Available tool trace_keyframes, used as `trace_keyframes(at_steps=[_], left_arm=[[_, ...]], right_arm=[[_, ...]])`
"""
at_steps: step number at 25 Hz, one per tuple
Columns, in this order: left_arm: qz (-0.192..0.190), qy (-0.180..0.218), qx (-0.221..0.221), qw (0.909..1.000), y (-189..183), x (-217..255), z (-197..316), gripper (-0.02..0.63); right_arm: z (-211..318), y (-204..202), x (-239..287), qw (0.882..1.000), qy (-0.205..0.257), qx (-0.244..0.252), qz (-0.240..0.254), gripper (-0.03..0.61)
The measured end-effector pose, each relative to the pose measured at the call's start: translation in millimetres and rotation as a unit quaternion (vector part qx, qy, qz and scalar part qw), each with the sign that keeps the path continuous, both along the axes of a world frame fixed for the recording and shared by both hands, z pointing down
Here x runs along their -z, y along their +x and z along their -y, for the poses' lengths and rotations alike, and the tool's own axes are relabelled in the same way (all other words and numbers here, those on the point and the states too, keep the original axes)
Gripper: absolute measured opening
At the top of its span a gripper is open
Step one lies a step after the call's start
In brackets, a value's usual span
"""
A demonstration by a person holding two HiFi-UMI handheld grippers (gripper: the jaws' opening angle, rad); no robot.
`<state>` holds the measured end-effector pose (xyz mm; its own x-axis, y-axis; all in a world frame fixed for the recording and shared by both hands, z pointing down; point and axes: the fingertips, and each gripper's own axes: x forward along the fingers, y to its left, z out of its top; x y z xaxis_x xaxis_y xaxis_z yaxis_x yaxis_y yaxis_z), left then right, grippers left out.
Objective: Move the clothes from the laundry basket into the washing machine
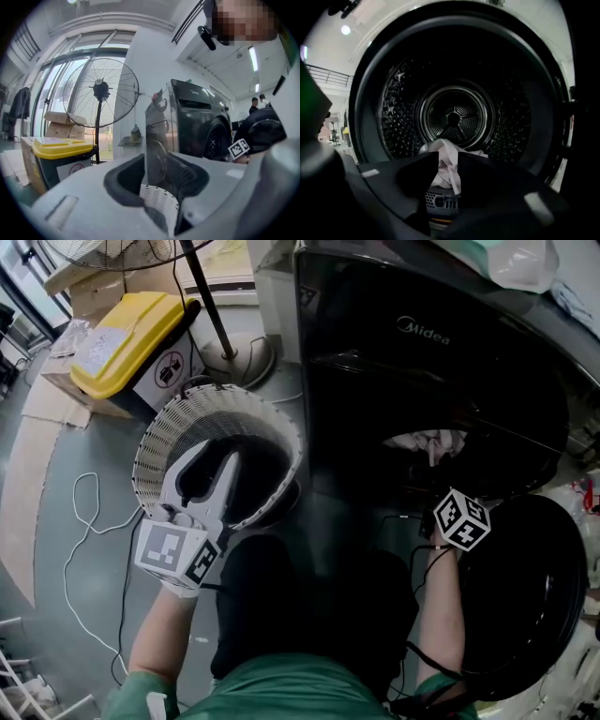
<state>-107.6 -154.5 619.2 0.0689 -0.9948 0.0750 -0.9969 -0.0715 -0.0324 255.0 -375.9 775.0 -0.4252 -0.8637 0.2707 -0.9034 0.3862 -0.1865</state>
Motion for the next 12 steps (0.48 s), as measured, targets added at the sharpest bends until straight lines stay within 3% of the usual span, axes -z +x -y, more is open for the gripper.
trace_keyframes(at_steps=[6,12], left_arm=[[-0.01,0.016,-0.006,0.9998,-1,9,5,0.143],[-0.011,0.016,-0.015,0.9997,8,17,16,0.141]], right_arm=[[-49,-2,72,0.997,0.072,0.018,0.017,0.112],[-82,-11,130,0.989,0.142,0.038,-0.009,0.083]])
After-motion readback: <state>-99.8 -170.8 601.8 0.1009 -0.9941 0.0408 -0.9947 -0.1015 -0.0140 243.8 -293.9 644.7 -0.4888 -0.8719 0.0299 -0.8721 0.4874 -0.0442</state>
